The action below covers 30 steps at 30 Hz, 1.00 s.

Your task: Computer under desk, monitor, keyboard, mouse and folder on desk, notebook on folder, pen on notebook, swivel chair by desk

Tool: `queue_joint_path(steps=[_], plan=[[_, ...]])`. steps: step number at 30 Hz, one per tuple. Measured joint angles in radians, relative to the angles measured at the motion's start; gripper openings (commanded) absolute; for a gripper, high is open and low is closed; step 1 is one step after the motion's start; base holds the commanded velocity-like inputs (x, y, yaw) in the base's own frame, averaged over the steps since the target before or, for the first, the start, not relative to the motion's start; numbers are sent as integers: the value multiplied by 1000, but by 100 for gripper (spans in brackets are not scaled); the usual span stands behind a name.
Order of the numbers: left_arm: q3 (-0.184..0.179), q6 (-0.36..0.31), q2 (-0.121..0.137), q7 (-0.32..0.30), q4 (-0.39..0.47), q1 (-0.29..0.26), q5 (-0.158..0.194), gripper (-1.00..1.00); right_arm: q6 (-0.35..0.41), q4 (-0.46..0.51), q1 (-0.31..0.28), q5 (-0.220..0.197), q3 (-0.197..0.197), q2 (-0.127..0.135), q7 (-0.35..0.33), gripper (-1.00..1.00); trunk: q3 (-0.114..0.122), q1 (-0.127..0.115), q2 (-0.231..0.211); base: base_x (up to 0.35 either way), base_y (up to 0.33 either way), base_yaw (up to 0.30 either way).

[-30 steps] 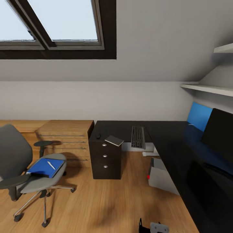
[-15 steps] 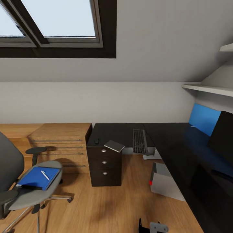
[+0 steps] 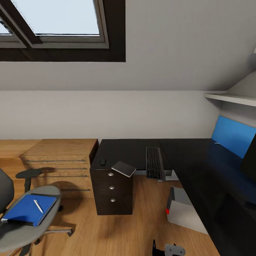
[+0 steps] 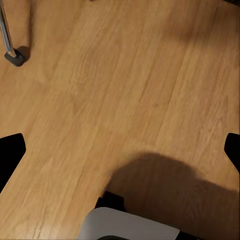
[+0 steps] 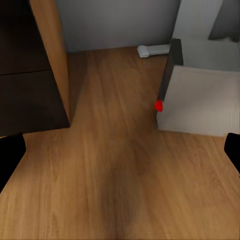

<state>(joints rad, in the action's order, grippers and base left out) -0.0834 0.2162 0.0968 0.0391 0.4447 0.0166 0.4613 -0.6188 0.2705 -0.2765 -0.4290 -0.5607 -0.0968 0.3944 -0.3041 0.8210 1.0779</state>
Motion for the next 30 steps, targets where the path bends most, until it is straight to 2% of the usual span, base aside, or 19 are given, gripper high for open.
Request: queue_joint_path(steps=[2, 8, 10, 12, 13, 15, 16, 18, 20, 21, 23, 25, 27, 30], plan=[[2, 0, 3, -1, 0, 0, 1, 100, -3, 4, 0, 0, 2, 0, 0, 100, 0, 0, 0, 127, -104, 0], [6, 0, 12, -6, 16, 0, 3, 100, 2, 124, -9, 1, 7, 2, 7, 100, 0, 0, 0, 13, -11, 0], [7, -1, 15, -6, 36, 0, 4, 100, 4, 145, -25, -1, 22, 3, 7, 100, 0, 1, 0, 3, -2, 0], [9, -4, 17, -6, 77, 0, 6, 100, 7, 160, -77, -28, 89, 2, 5, 100, 0, 1, 0, 1, 0, 0], [9, -5, 18, -6, 84, 0, 6, 100, 8, 162, -88, -40, 108, 2, 4, 100, 0, 0, 0, 0, 0, 0], [14, -7, 18, -6, 104, 0, 9, 100, 10, 170, -119, -93, 171, 1, 3, 100, 0, 0, 0, 0, 0, 0], [16, -8, 18, -6, 107, 0, 11, 100, 10, 175, -126, -110, 183, 0, 1, 100, 0, 0, 0, 0, 0, 0], [30, -28, 18, -8, 115, 0, 23, 100, 12, 223, -140, -172, 209, 0, -7, 100, 0, 0, 0, 0, 0, 0], [35, -59, 18, -8, 121, 0, 27, 100, 13, 258, -144, -205, 216, 0, -10, 100, -3, 4, 7, 0, 0, 0], [37, -80, 19, -9, 128, 0, 29, 100, 14, 275, -145, -220, 218, -1, -12, 100, -6, 8, 14, 0, 0, 0], [41, -170, 24, -9, 175, 0, 31, 100, 14, 320, -148, -265, 223, 0, -14, 100, -12, 16, 28, 0, 0, 0], [55, -311, 46, -9, 292, -1, 32, 100, 15, 366, -150, -320, 225, 1, -19, 100, -19, 23, 42, 0, 0, 0], [69, -385, 56, -9, 358, 0, 34, 100, 15, 390, -150, -346, 226, 2, -24, 100, -25, 31, 56, 0, 0, 0], [118, -565, 67, -9, 525, -1, 35, 100, 26, 455, -151, -419, 228, 5, -41, 100, -34, 42, 77, 0, 0, 0]])
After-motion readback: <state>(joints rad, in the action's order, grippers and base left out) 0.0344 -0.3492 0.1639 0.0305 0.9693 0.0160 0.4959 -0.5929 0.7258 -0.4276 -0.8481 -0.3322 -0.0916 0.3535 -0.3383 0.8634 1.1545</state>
